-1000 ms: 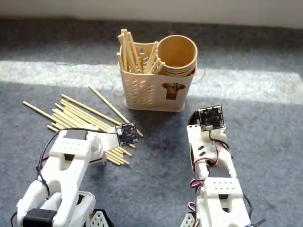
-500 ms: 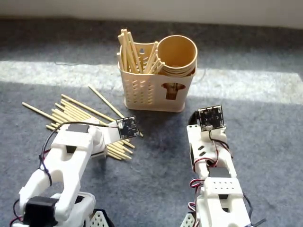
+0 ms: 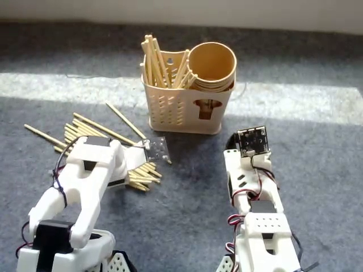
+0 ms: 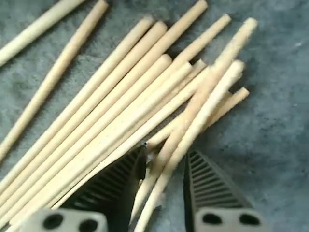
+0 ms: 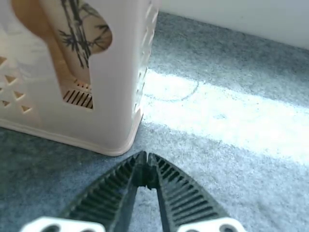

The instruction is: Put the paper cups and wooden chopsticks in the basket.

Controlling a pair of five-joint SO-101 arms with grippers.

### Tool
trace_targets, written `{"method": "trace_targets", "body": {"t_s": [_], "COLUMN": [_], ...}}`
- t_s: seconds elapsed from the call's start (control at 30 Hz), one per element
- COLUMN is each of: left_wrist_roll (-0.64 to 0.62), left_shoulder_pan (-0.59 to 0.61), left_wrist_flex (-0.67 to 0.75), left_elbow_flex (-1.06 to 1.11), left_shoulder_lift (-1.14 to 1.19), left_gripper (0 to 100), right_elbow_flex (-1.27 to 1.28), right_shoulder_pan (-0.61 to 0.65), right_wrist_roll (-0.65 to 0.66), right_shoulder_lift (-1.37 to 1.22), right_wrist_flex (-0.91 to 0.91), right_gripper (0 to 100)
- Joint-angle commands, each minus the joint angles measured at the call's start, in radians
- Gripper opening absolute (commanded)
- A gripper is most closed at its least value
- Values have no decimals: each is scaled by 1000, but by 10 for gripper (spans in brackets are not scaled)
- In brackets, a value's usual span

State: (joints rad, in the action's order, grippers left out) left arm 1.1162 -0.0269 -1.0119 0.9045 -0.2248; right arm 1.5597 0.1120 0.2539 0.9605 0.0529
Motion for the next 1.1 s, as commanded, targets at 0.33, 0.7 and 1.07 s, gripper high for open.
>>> {"method": "trace_targets", "body": {"t_s": [0.33, 0.7, 1.07], "left_wrist_roll": [-12, -14, -14], "left_shoulder_pan": [-45, -44, -42], "left_wrist_flex": [-176, -199, -132], "left_elbow_flex": [-10, -7, 90], "left_shoulder_lift": [-131, -153, -159], "left_gripper": [46, 50, 144], "right_elbow_flex": [-16, -16, -16], "right_shoulder_pan": [12, 12, 12], "right_wrist_roll": [9, 9, 9], "right_shoulder_lift": [15, 15, 15], "right_wrist_flex": [31, 31, 31], "right_gripper": [23, 23, 23]}}
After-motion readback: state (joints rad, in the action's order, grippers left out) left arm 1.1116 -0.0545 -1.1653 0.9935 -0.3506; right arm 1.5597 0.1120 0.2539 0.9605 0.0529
